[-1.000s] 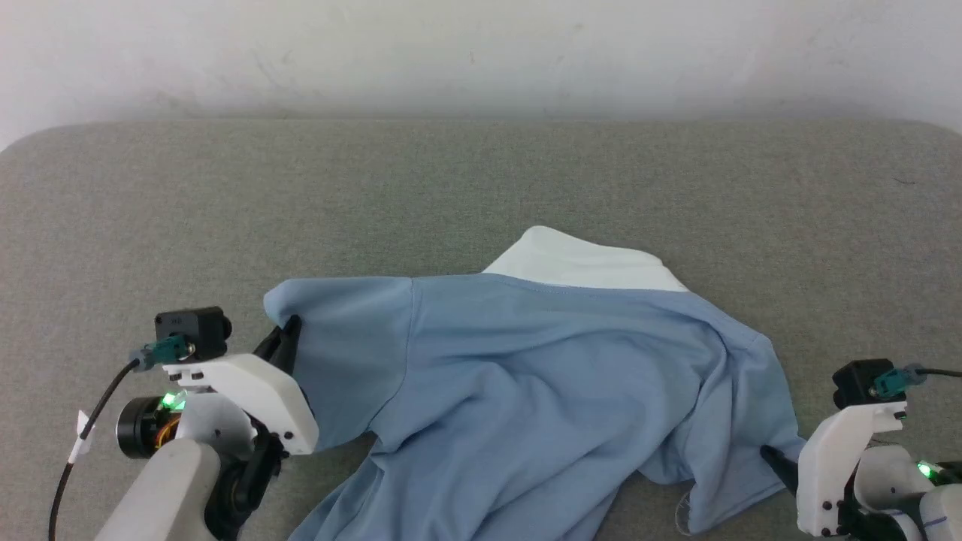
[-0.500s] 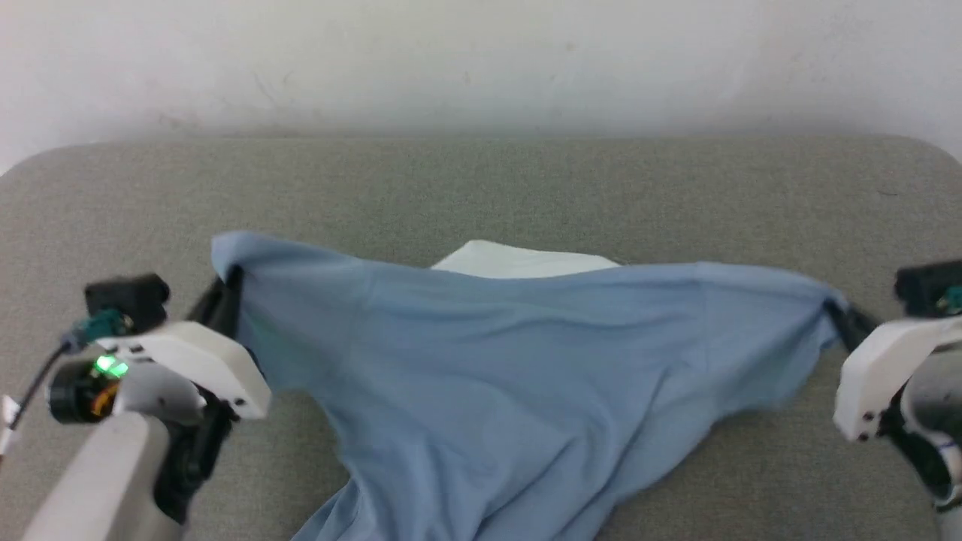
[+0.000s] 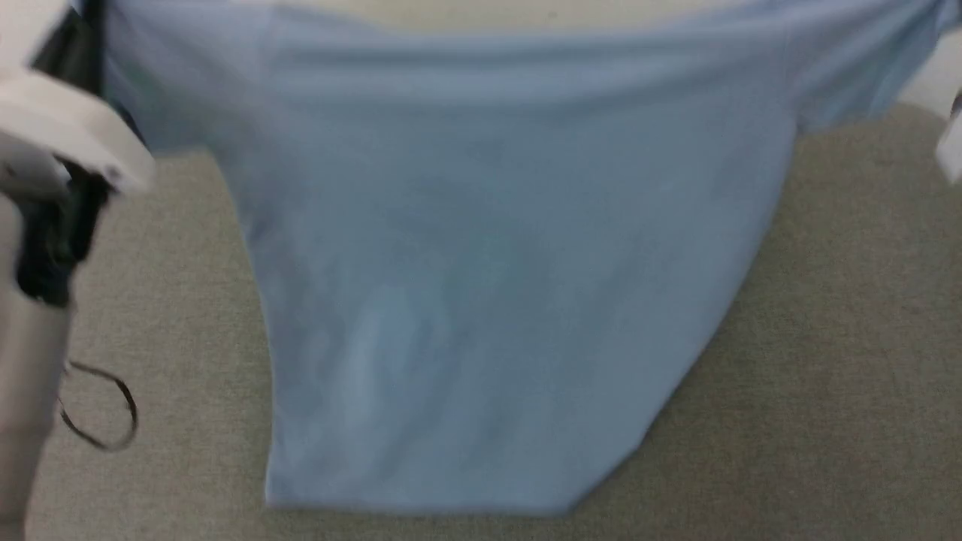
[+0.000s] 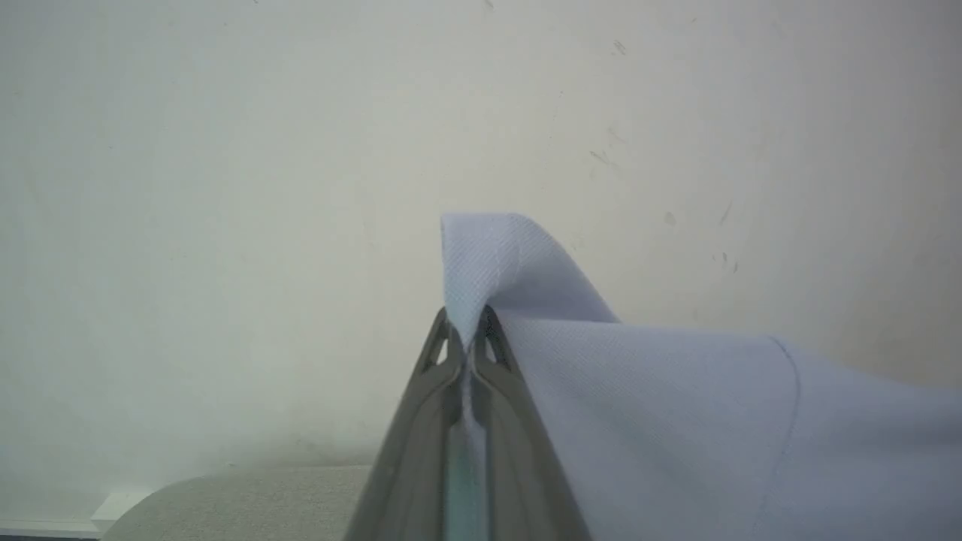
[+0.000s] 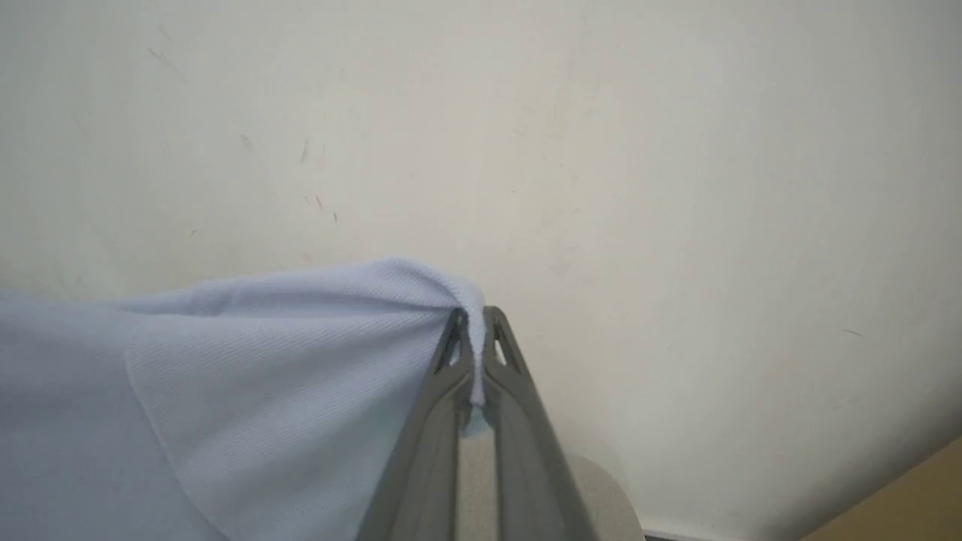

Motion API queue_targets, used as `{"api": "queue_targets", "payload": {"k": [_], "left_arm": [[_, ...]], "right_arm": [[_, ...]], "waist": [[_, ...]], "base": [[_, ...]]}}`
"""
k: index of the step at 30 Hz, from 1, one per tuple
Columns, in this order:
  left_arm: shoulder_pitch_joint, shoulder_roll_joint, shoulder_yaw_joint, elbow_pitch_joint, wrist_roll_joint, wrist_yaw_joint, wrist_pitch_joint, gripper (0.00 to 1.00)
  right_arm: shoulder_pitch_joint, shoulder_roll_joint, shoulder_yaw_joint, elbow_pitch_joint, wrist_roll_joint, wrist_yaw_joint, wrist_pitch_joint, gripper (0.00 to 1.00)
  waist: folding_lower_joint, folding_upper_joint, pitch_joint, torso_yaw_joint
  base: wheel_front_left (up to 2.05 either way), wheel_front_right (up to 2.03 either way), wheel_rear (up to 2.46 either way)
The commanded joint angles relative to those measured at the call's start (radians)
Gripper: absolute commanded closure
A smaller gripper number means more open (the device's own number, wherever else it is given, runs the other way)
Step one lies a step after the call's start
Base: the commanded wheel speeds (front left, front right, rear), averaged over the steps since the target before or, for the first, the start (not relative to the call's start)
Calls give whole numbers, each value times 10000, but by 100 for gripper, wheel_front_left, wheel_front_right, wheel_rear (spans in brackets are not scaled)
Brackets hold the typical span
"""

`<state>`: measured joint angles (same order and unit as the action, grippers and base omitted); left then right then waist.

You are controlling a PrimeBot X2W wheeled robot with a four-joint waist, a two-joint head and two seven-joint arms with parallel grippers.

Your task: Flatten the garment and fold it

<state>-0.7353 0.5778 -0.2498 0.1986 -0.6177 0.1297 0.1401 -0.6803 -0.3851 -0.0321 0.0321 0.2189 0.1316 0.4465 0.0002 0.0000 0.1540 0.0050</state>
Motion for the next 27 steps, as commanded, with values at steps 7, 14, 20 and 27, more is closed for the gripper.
{"api": "queue_targets", "payload": {"k": [7, 14, 20, 27], "left_arm": [[-3418, -279, 269, 2155, 348, -577, -1452, 100], [-5990, -556, 222, 3708, 684, -1139, -2895, 100], [-6318, -845, -64, 5068, 733, -1597, -3348, 100], [-5036, -1344, -154, 6439, 335, -2111, -3765, 100]], "right_arm": [[-3896, -65, 73, 1789, -696, -9, -1999, 100], [-6523, 34, 582, 3389, -1292, -9, -3708, 100], [-6717, 181, 1396, 4528, -1061, -9, -4352, 100], [-5552, 252, 2271, 5581, -364, -9, -4825, 100]], "waist": [[-2, 0, 1721, -95], [-2, 0, 2339, -51], [-2, 0, 2544, -48], [-2, 0, 2574, -11]], "base": [[0, 0, 0], [0, 0, 0], [0, 0, 0], [0, 0, 0]]}}
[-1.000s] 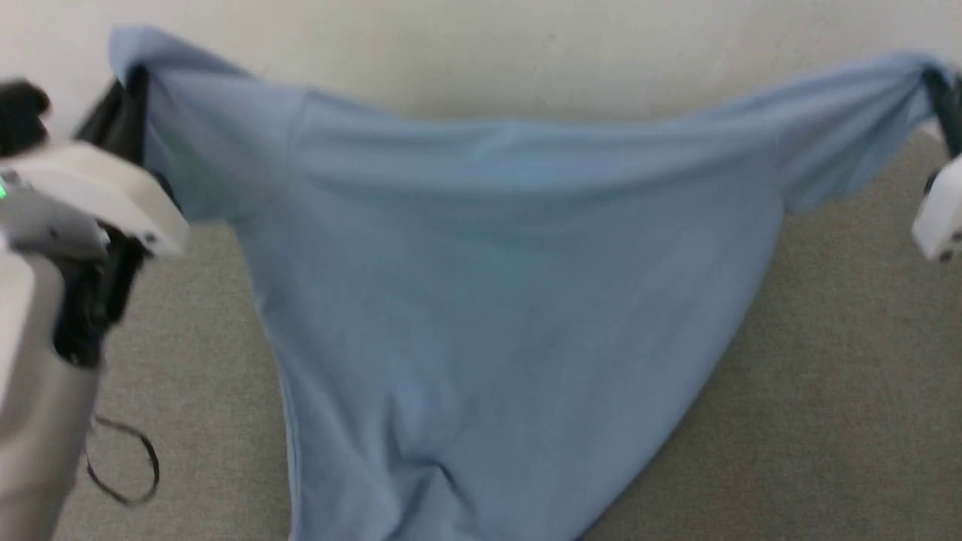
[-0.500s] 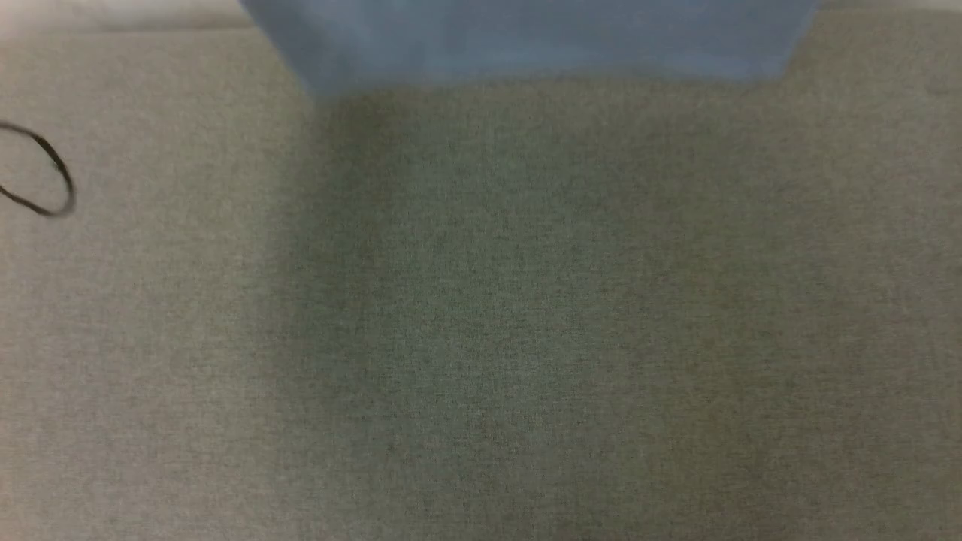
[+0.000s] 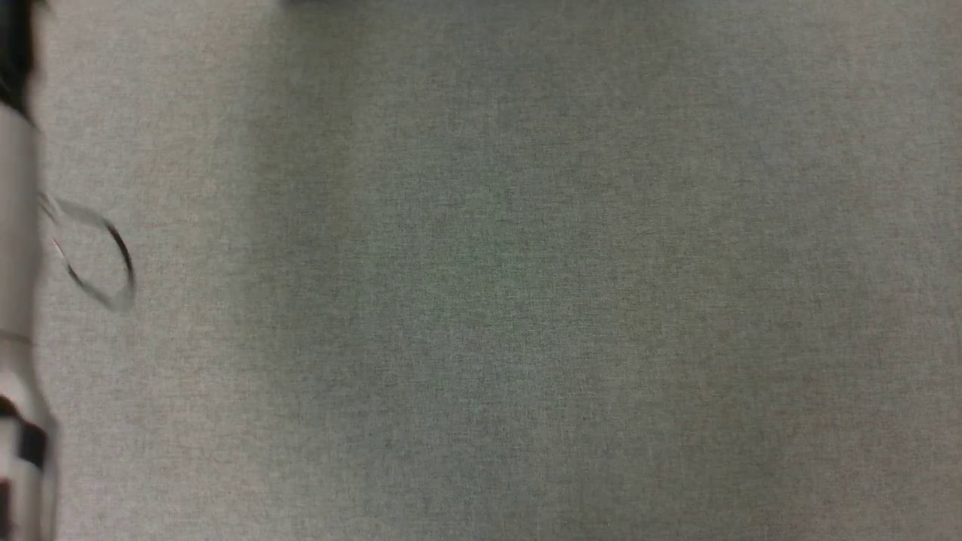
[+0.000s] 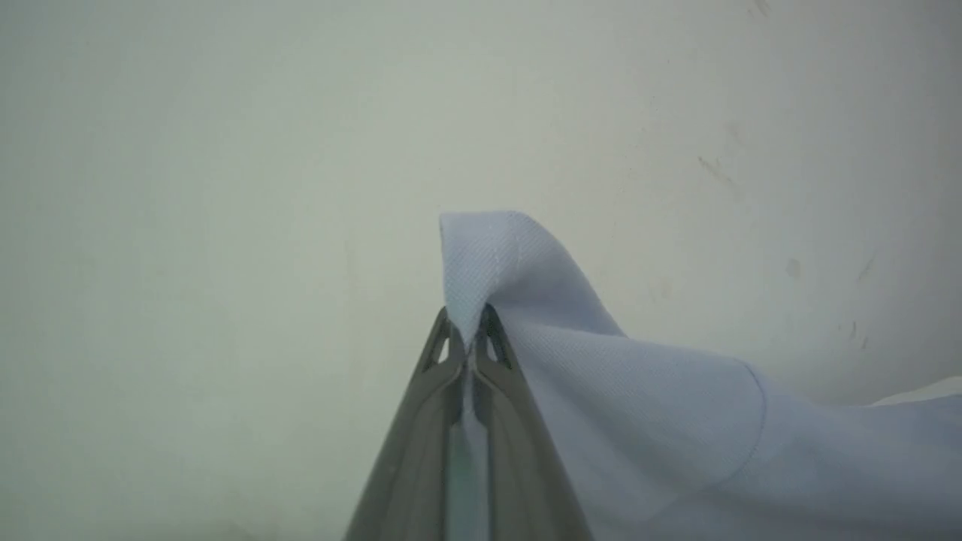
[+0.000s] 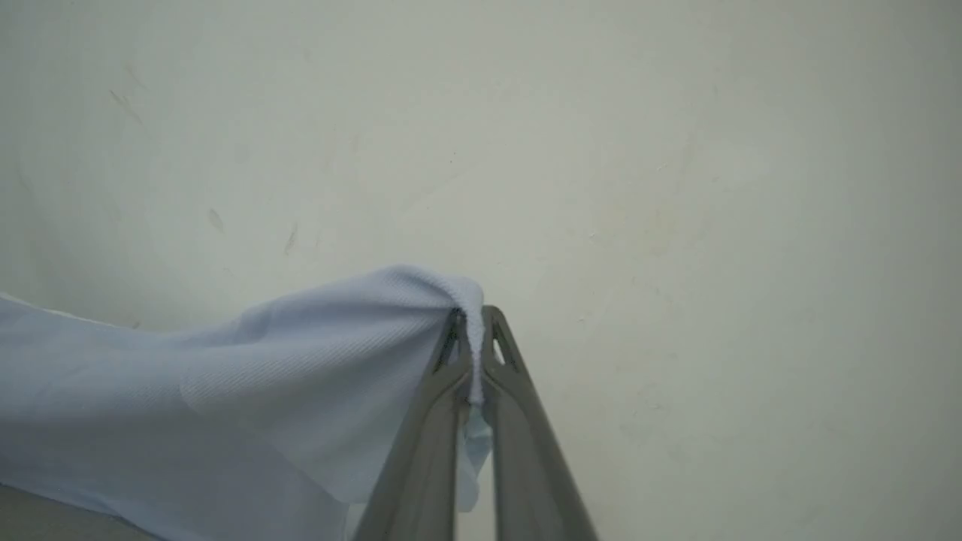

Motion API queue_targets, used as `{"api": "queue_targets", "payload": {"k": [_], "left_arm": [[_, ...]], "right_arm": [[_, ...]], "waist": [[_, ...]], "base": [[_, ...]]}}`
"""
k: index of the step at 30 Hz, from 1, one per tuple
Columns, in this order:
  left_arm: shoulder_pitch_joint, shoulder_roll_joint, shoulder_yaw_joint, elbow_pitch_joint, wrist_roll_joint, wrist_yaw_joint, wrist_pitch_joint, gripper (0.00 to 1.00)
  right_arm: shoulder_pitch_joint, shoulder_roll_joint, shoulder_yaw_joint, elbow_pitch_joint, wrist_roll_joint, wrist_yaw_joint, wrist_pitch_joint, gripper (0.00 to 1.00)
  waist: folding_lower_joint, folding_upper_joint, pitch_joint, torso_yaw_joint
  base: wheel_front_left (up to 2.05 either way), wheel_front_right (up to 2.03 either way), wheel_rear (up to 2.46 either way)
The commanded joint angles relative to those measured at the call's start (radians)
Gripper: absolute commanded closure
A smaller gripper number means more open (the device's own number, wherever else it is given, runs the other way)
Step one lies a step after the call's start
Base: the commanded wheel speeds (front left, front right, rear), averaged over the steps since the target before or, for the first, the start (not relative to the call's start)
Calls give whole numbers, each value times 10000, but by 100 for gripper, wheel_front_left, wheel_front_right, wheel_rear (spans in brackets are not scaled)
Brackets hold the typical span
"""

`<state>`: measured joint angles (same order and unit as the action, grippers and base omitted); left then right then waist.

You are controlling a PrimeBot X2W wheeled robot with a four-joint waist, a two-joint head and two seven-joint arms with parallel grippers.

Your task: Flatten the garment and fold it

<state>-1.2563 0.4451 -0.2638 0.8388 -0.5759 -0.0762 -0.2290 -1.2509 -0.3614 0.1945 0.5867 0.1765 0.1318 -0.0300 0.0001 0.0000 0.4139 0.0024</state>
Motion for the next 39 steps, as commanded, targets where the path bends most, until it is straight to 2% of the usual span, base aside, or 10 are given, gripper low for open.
{"api": "queue_targets", "payload": {"k": [1, 8, 12, 15, 21, 27, 33, 39], "left_arm": [[484, -101, 1, 168, -183, -117, -118, 100], [3502, -314, 264, -34, -599, -369, -314, 100], [5729, -430, 668, -1190, -664, -261, -323, 100], [7439, -514, 772, -2094, -689, 19, -324, 100], [10374, -192, 904, -4385, -711, 1046, 180, 100], [13233, 473, 940, -6958, -570, 2292, 1495, 100], [15501, 572, 1170, -8464, -764, 3517, 2466, 100], [16860, 630, 1350, -9158, -846, 4320, 3000, 100]], "right_arm": [[450, 6, 139, 111, 173, -11, -101, 100], [3460, -15, 642, -489, 1114, -11, -432, 100], [5846, 0, 377, -1746, 1394, -11, -263, 100], [7604, -57, 129, -2982, 970, -11, 120, 100], [10834, 159, -691, -5391, 405, -11, 1403, 100], [13449, 645, -1558, -7068, 507, -11, 2732, 100], [15763, 1495, -2555, -7812, 657, -11, 3881, 100], [17465, 2279, -3217, -8044, 986, -11, 5151, 100]], "waist": [[-1, 0, -78, 31], [-1, 0, -788, 64], [-1, 0, -1387, 101], [-1, 0, -1838, 56], [-1, 0, -2593, -66], [-1, 0, -3185, -68], [-1, 0, -3668, 13], [-1, 0, -3834, 192]], "base": [[0, 0, 0], [0, 0, 0], [0, 0, 0], [0, 0, 0], [0, 0, 0], [0, 0, 0], [0, 0, 0], [0, 0, 0]]}}
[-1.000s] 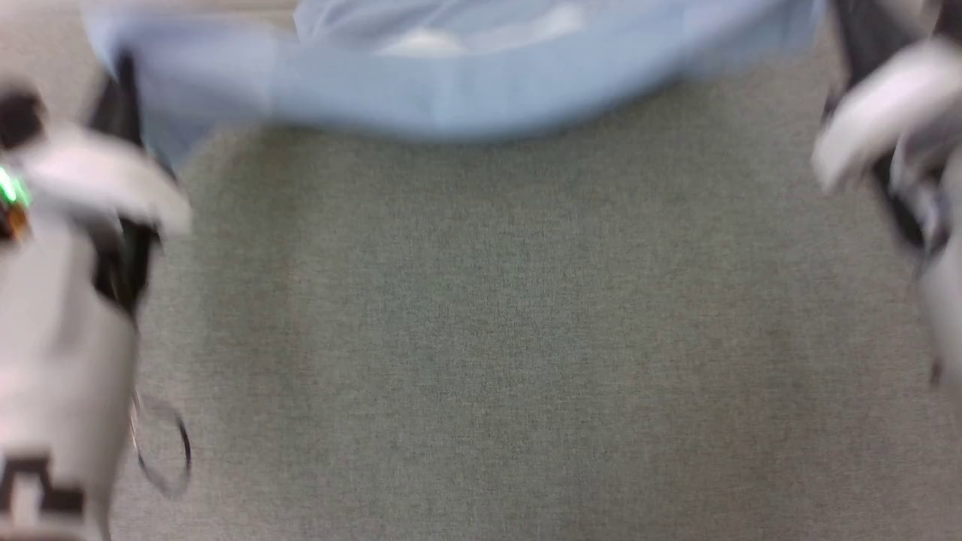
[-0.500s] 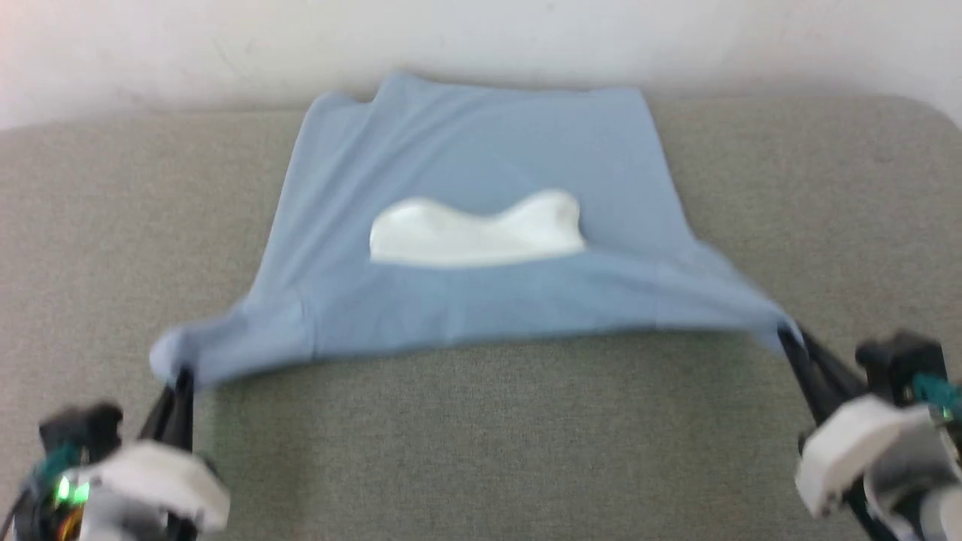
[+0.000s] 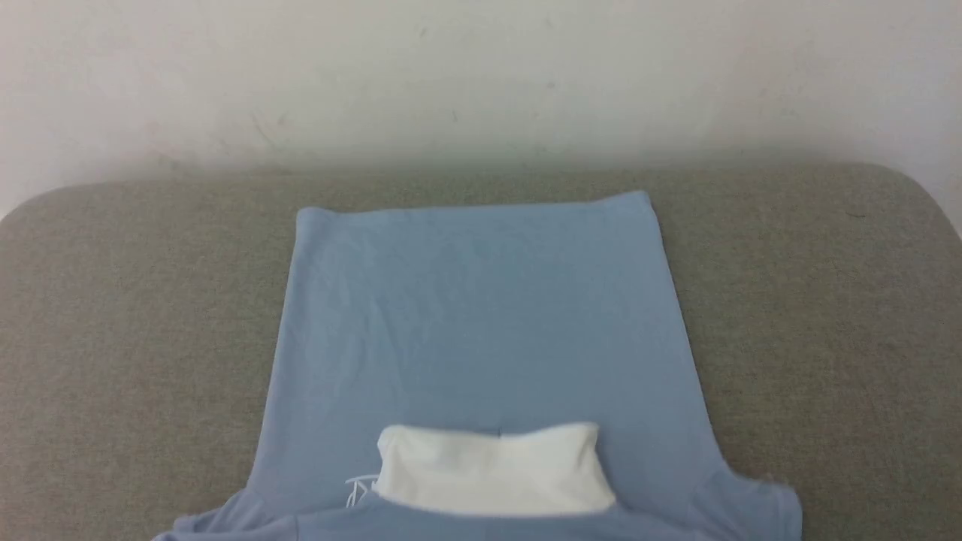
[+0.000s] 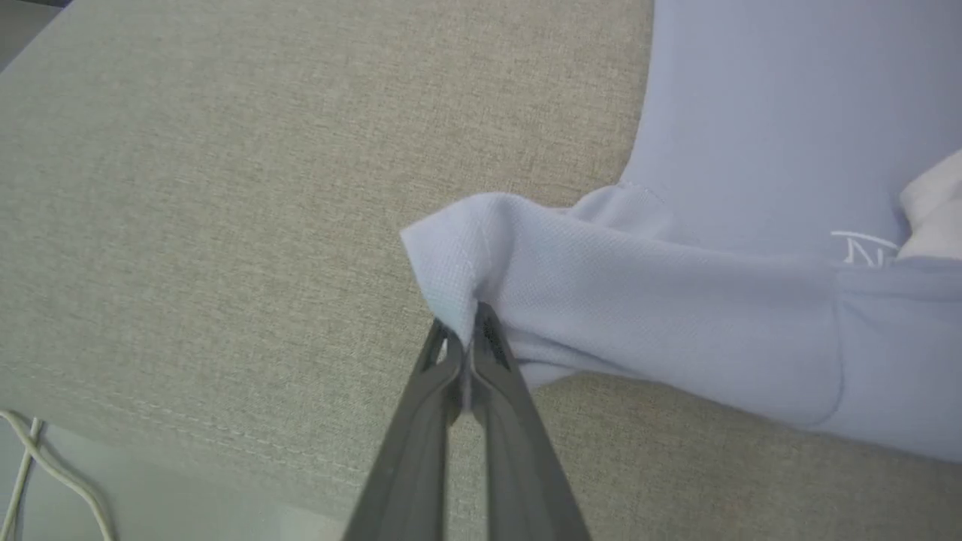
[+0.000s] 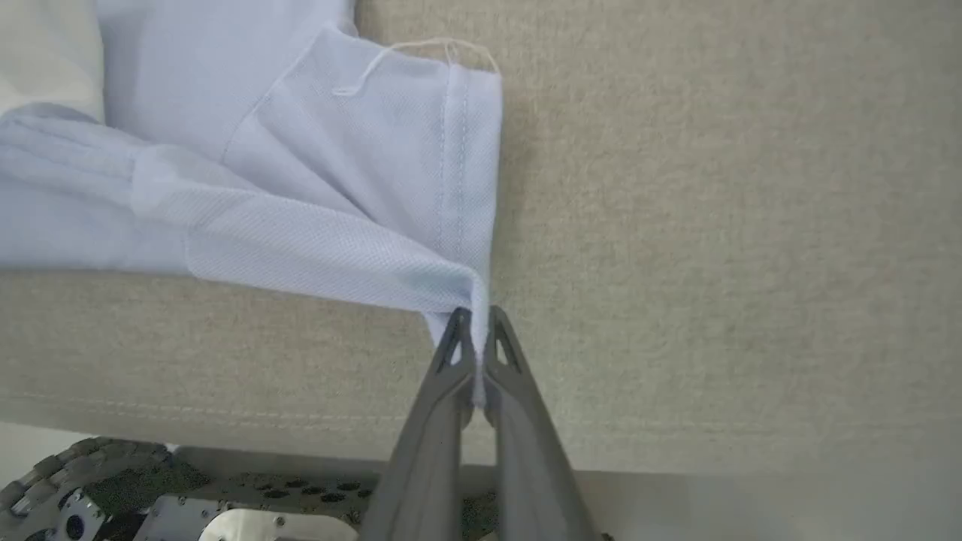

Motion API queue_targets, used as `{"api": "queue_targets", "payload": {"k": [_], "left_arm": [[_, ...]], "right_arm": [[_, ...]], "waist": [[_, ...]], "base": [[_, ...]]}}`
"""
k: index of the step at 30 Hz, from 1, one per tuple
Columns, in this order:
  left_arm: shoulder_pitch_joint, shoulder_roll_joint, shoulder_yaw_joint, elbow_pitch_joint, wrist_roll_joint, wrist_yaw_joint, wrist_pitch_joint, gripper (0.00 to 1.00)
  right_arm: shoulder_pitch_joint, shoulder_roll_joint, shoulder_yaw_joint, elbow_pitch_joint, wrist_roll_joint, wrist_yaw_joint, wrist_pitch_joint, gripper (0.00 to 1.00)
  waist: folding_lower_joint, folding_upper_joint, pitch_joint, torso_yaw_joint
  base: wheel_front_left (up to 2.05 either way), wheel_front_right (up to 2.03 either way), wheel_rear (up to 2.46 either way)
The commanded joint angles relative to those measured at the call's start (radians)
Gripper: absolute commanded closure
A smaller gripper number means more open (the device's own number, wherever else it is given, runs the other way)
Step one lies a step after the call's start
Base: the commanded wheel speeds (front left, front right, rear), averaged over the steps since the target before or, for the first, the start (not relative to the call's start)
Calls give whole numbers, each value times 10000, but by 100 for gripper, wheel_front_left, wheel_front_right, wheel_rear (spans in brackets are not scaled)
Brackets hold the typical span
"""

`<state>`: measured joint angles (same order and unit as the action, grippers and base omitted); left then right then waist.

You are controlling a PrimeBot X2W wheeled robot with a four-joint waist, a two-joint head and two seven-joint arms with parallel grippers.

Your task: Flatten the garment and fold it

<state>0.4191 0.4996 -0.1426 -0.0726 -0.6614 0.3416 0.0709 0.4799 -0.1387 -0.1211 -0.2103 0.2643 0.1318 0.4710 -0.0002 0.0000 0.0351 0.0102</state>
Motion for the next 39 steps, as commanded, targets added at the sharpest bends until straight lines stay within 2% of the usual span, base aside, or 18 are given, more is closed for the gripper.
{"api": "queue_targets", "payload": {"k": [1, 5, 6, 7, 10, 13, 16, 19, 25, 31, 36, 39], "left_arm": [[105, 85, 138, -44, 10, 142, 1, 100], [281, -44, 241, -300, -96, 262, -105, 100], [235, -91, 211, -359, -100, 240, -150, 100], [168, -140, 180, -412, -99, 219, -202, 100], [-95, -306, 68, -527, -101, 150, -339, 100], [-450, -477, -72, -668, -76, 22, -534, 100], [-816, -641, -239, -816, -31, -96, -693, 100], [-1187, -801, -346, -952, -16, -195, -855, 100], [-1958, -1206, -564, -1035, -18, -424, -1265, 100], [-2734, -1686, -855, -894, -52, -762, -1735, 100], [-3201, -1966, -1085, -642, -45, -1021, -2038, 100], [-3433, -2113, -1193, -470, -68, -1167, -2191, 100]], "right_arm": [[157, 53, -60, -75, 108, -11, 140, 100], [622, 289, 26, -466, 711, -11, 1080, 100], [595, 332, 45, -595, 907, -11, 1190, 71], [525, 341, 74, -740, 1083, -11, 1254, 0], [62, 318, -138, -1179, 1492, -11, 988, 0], [-637, 435, -951, -1473, 1609, -11, 306, 0], [-1772, 549, -1880, -1226, 1281, -11, -532, 0], [-3423, 402, -2279, -220, 834, -11, -1161, 0], [-7238, -557, -1858, 3148, 413, -11, -1627, 0], [-10253, -1625, -1080, 6144, 280, -11, -1005, 0], [-11981, -2164, -802, 8133, 17, -11, 690, 0], [-12696, -2285, -660, 8929, -234, -11, 1584, 0]], "waist": [[2, 0, -46, 114], [2, 0, 62, 265], [2, 0, 96, 316], [2, 0, 128, 369], [2, 0, 187, 589], [2, 0, 316, 959], [2, 0, 609, 1368], [2, 0, 1113, 1718], [2, 0, 2152, 2453], [2, 0, 2907, 3268], [2, 0, 3330, 3732], [2, 0, 3555, 3914]], "base": [[0, 0, 0], [0, 0, 0], [0, 0, 0], [0, 0, 0], [0, 0, 0], [0, 0, 0], [0, 0, 0], [0, 0, 0], [0, 0, 0], [0, 0, 0], [0, 0, 0], [0, 0, 0]]}}
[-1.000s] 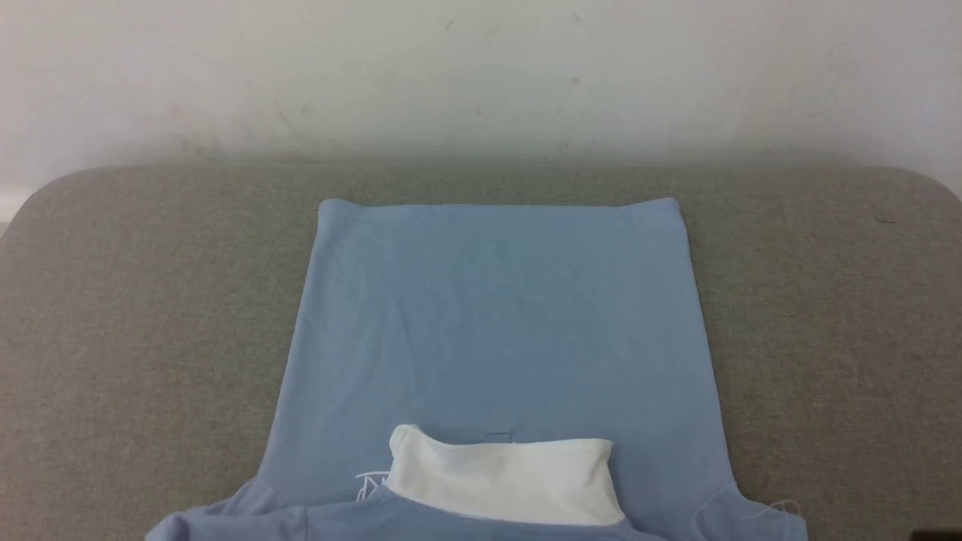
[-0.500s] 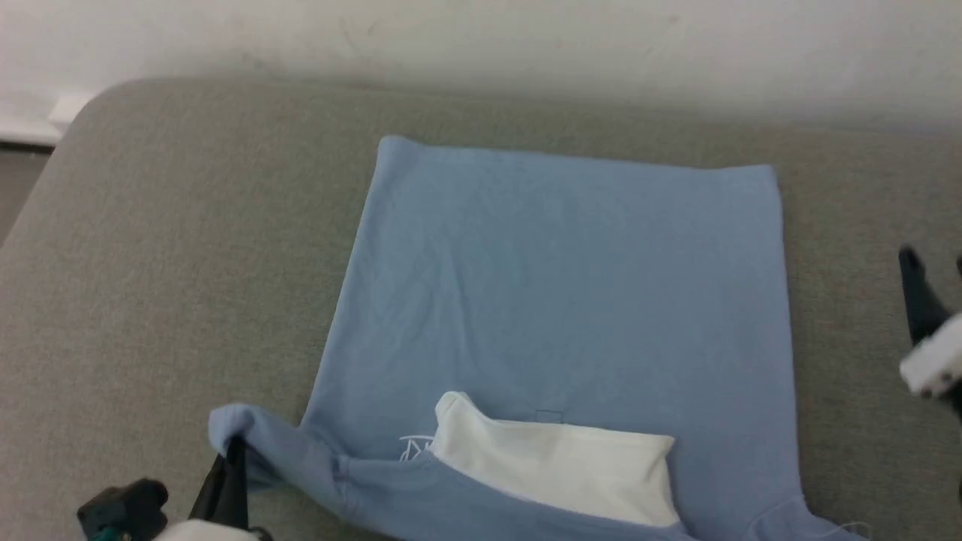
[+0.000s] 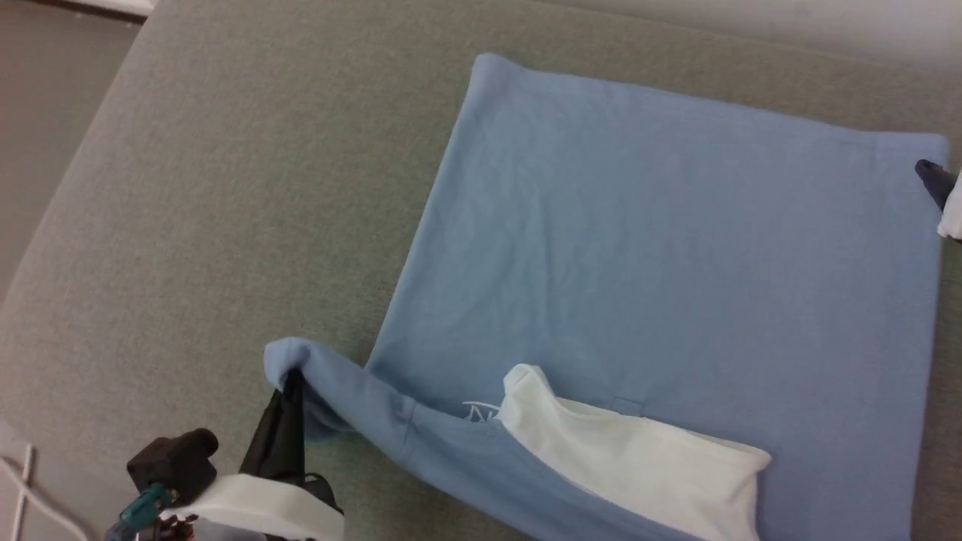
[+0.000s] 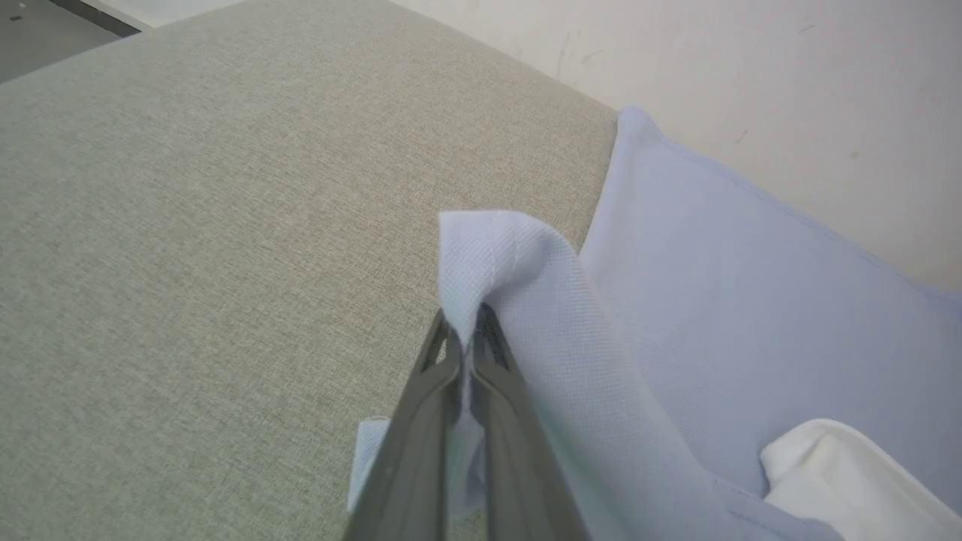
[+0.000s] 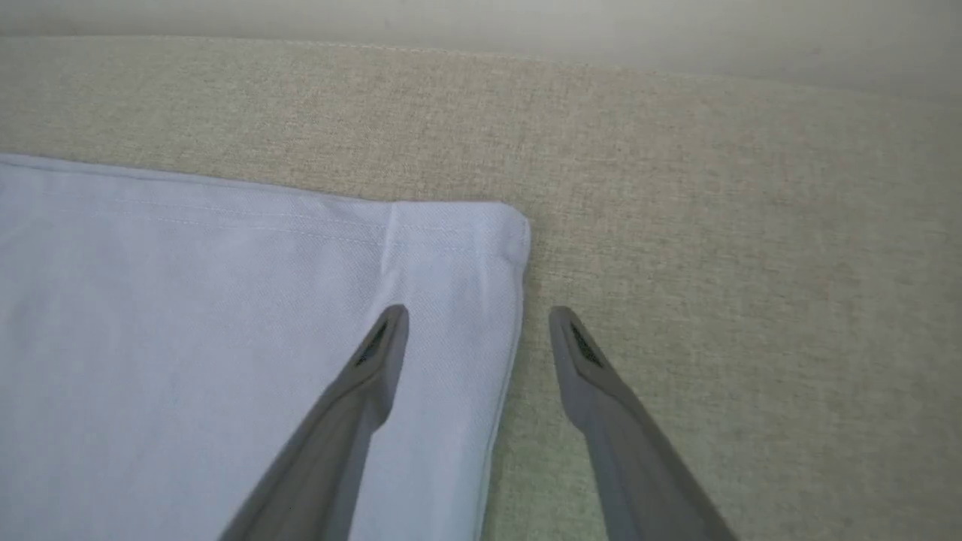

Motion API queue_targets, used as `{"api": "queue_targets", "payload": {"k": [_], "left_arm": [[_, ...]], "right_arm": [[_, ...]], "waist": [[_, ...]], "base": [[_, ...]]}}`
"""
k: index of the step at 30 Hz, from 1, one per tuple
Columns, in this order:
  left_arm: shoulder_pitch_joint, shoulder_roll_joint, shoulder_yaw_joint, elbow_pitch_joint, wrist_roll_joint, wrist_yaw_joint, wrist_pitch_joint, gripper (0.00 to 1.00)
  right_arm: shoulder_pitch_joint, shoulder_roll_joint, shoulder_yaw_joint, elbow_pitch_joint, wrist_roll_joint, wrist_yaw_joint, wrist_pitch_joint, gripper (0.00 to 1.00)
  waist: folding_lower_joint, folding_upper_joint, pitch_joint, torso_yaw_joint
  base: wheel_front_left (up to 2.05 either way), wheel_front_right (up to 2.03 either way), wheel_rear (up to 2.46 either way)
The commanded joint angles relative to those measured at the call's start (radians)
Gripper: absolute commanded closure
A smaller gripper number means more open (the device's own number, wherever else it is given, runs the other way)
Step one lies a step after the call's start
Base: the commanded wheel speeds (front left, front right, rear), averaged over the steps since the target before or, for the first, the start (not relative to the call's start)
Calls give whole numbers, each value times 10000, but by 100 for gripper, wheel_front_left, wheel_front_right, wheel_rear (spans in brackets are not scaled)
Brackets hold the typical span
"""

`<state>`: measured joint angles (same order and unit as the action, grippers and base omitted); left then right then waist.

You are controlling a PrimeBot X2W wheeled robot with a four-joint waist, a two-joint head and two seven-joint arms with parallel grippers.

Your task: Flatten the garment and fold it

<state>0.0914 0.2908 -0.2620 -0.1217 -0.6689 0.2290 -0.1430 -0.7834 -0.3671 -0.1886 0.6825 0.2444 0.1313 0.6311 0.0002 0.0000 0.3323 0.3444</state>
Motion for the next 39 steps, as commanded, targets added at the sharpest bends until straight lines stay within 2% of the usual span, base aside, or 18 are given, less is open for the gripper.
{"api": "queue_targets", "payload": {"k": [1, 8, 9, 10, 11, 13, 16, 22, 26, 29, 32, 35, 39], "left_arm": [[-220, -67, -20, 90, -6, -85, -104, 100], [-539, -193, -98, 588, -90, -332, -316, 100], [-576, -198, -111, 654, -95, -359, -329, 100], [-603, -194, -115, 722, -101, -383, -339, 100], [-625, -185, -109, 782, -111, -406, -354, 100], [-655, -157, -98, 905, -125, -445, -373, 100], [-692, -99, -80, 1036, -151, -512, -391, 100], [-458, 214, 115, 1145, -164, -449, -358, 100], [-81, 477, 312, 1055, -188, -264, -245, 100], [260, 626, 493, 939, -279, -107, -151, 100], [632, 775, 700, 803, -395, 25, -81, 100], [995, 898, 914, 632, -486, 188, -45, 100], [1370, 1009, 1153, 415, -680, 296, 39, 100]], "right_arm": [[-243, 2, 29, 207, -77, -6, 238, 0], [-752, -10, -273, 1601, -418, -6, 1768, 0], [-728, 21, -340, 1806, -448, -6, 2089, 27], [-709, 68, -427, 1962, -471, -6, 2381, 71], [-710, 113, -487, 2057, -516, -6, 2614, 100], [-719, 199, -489, 2079, -600, -6, 2830, 100], [-763, 205, -293, 1698, -706, -6, 2442, 100], [-718, -203, 1100, 343, -426, -6, 1527, 100], [-39, -991, 2335, -1102, 354, -6, 1426, 100], [906, -1814, 2947, -2451, 990, -6, 1589, 100], [2121, -2623, 3051, -3832, 1564, -6, 1886, 100], [3676, -3131, 2680, -5176, 1911, -6, 2251, 100], [6115, -3195, 1812, -6758, 2146, -6, 2945, 100]], "waist": [[-2, 0, 641, 615], [-2, 0, 780, 771], [-2, 0, 755, 789], [-2, 0, 720, 790], [-2, 0, 696, 773], [-2, 0, 594, 731], [-2, 0, 401, 633], [-2, 0, -392, 49], [-2, 0, -1089, -588], [-2, 0, -1551, -1164], [-2, 0, -1885, -1772], [-2, 0, -2076, -2399], [-2, 0, -2167, -3115]], "base": [[0, 0, 0], [0, 0, 0], [0, 0, 0], [0, 0, 0], [0, 0, 0], [0, 0, 0], [0, 0, 0], [0, 0, 0], [0, 0, 0], [0, 0, 0], [0, 0, 0], [0, 0, 0], [0, 0, 0]]}}
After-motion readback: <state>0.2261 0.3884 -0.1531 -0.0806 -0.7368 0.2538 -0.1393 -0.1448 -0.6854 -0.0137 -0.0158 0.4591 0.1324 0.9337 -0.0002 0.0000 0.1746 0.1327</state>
